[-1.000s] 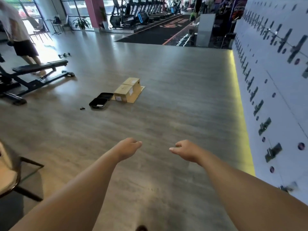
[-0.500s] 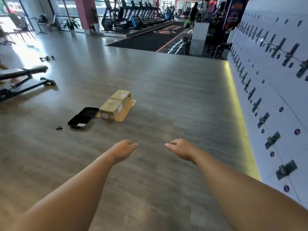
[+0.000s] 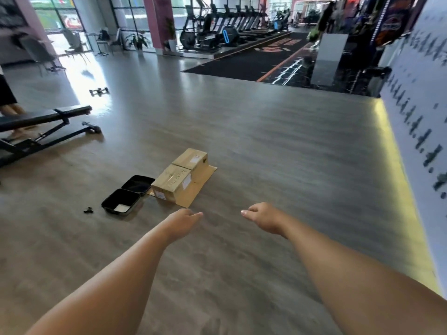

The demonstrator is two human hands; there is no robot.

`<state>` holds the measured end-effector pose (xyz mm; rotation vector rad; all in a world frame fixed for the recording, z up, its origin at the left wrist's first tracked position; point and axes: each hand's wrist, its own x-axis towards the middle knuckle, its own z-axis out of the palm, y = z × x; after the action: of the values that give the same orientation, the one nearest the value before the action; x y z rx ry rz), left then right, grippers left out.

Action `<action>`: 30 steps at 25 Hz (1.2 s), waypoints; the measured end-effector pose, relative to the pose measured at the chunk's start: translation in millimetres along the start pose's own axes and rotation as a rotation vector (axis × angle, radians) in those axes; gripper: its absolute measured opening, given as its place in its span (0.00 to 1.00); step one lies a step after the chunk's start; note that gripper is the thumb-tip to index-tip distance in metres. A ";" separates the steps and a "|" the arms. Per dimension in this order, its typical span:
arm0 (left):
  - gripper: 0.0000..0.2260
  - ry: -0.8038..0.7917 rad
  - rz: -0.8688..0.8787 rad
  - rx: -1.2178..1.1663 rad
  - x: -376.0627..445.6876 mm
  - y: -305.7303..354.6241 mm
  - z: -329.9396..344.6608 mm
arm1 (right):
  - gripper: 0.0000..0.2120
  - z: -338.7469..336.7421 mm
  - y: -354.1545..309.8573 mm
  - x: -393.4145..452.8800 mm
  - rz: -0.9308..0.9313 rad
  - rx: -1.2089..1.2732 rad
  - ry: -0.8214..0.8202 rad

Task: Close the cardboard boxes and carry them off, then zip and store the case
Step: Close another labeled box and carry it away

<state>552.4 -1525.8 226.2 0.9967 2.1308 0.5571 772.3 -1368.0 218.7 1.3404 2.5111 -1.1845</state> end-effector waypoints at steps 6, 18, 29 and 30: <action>0.24 0.027 -0.083 -0.022 139.1 23.4 -54.3 | 0.22 -55.7 -30.2 160.9 -0.044 -0.019 -0.081; 0.21 0.139 -0.220 -0.122 441.3 23.2 -211.9 | 0.24 -127.4 -150.6 509.7 -0.146 -0.040 -0.220; 0.24 0.296 -0.478 -0.178 679.0 3.7 -269.8 | 0.32 -132.4 -212.1 842.2 -0.396 -0.290 -0.467; 0.24 0.301 -0.513 -0.183 702.6 -0.2 -271.0 | 0.35 -130.2 -213.1 872.7 -0.405 -0.317 -0.488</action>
<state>31.6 -994.3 110.3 0.2517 2.4236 0.6547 112.4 -755.1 105.3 0.4163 2.5043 -0.9526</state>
